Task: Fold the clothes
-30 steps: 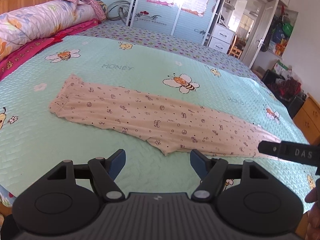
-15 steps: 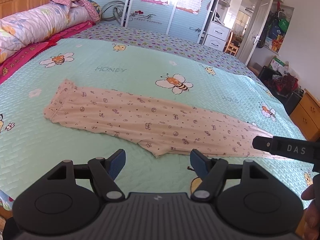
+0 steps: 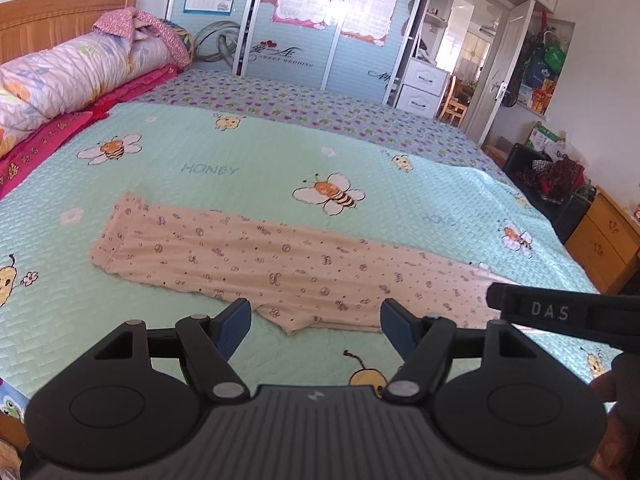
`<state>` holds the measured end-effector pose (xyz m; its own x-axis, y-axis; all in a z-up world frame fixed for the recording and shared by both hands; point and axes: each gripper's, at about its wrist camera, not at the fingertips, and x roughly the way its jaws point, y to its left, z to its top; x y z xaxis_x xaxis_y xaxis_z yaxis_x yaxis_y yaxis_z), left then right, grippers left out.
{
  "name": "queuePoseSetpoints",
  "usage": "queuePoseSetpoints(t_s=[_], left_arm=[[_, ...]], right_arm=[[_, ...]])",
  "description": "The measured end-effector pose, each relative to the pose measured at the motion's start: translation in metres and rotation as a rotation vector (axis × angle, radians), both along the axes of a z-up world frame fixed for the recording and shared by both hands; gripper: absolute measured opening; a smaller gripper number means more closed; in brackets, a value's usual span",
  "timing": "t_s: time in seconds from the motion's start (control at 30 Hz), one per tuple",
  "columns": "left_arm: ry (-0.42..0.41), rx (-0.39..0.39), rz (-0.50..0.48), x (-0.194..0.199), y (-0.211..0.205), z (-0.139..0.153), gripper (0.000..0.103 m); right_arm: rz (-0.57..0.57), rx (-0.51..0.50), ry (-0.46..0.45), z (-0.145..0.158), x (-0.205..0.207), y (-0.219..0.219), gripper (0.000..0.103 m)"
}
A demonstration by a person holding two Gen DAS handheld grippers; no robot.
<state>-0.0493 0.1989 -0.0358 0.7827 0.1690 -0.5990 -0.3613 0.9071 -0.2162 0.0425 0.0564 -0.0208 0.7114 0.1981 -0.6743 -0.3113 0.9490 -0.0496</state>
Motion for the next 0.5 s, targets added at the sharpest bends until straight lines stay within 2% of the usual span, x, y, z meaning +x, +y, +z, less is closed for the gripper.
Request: queuePoseSetpoints(t_s=[0.27, 0.5], left_arm=[[-0.009, 0.011, 0.002, -0.002, 0.0, 0.007, 0.074], [-0.006, 0.01, 0.0, -0.001, 0.001, 0.008, 0.074]], right_arm=[[0.006, 0.045, -0.016, 0.015, -0.004, -0.005, 0.076], [0.003, 0.038, -0.035, 0.017, -0.006, -0.004, 0.076]])
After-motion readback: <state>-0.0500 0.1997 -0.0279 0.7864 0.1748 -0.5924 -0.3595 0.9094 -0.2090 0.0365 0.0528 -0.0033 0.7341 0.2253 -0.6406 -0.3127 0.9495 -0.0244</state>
